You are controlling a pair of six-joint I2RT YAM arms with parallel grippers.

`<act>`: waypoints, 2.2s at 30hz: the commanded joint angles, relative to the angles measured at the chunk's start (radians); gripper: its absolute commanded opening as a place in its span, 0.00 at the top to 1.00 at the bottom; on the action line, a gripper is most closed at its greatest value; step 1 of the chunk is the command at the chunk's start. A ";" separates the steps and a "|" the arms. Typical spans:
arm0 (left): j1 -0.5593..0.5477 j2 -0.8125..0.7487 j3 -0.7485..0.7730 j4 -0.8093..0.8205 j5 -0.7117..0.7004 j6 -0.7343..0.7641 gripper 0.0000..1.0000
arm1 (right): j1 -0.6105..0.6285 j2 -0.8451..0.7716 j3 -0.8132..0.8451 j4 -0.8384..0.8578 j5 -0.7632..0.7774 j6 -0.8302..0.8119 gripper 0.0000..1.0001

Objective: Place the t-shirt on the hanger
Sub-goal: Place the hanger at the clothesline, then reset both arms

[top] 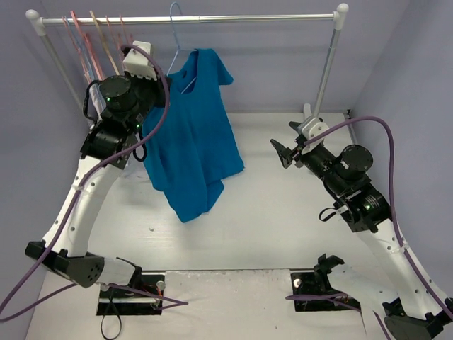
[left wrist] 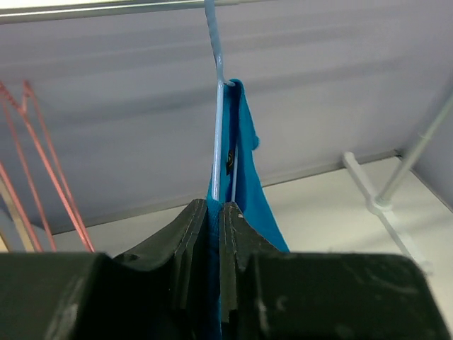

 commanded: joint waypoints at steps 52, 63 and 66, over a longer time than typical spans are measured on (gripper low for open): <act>0.005 0.169 0.224 0.079 -0.369 0.188 0.45 | -0.007 -0.035 -0.049 0.053 0.035 0.030 0.30; 0.005 -0.103 0.209 -0.366 -0.333 0.079 0.34 | -0.007 0.039 0.082 -0.053 0.389 0.221 0.00; 0.005 -0.252 0.048 -0.481 -0.347 -0.038 0.34 | -0.007 -0.001 0.054 -0.069 0.468 0.248 0.00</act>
